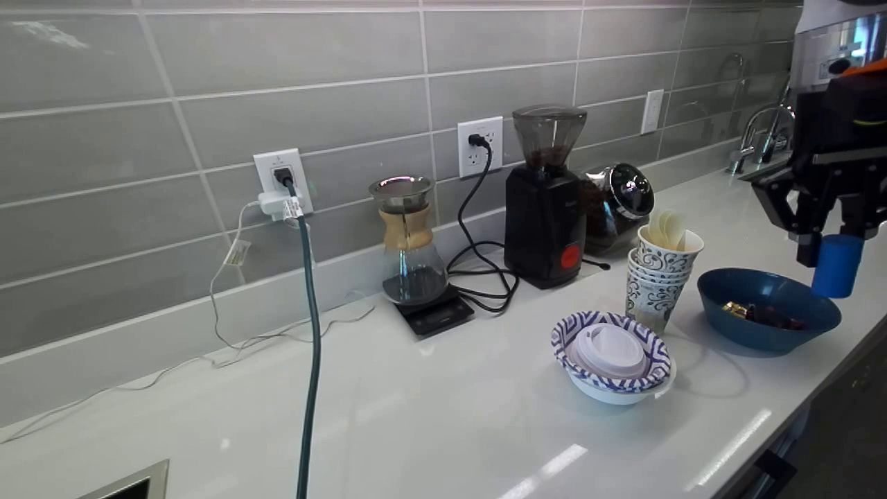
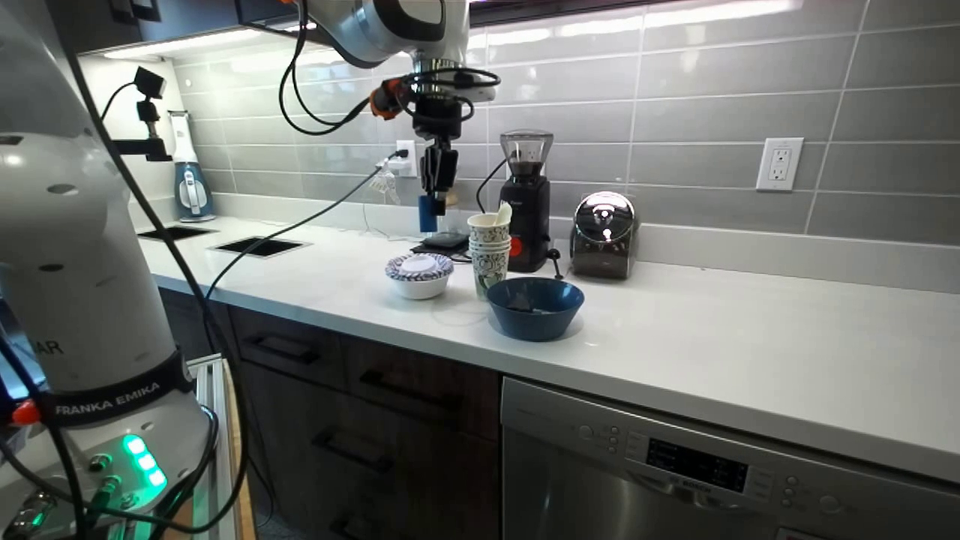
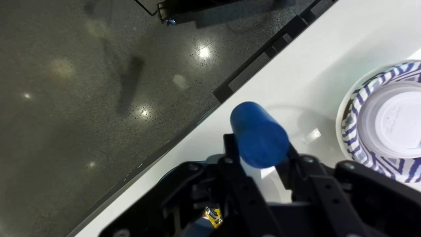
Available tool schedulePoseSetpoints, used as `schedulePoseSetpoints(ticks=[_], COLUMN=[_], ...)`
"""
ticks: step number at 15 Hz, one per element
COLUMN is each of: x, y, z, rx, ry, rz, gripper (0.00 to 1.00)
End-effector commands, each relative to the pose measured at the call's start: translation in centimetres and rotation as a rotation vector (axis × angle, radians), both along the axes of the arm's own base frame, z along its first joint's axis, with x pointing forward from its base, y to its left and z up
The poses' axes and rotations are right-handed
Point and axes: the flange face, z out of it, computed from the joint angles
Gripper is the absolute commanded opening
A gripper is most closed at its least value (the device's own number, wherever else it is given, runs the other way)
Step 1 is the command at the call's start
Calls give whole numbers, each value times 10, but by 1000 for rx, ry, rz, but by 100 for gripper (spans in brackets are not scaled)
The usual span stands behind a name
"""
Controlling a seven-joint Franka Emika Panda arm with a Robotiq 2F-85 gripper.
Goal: Put the blue block in the blue bowl.
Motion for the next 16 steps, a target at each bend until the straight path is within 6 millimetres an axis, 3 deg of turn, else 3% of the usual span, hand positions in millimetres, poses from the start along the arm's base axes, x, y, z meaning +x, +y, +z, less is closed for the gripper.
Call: schedulePoseSetpoints(ticks=[1, 7, 16], x=[12, 77, 135], y=[3, -3, -58], z=[-2, -20, -67], rx=[-2, 44, 118], ry=[-13, -110, -177], rz=[12, -12, -166], gripper=[8, 8, 8])
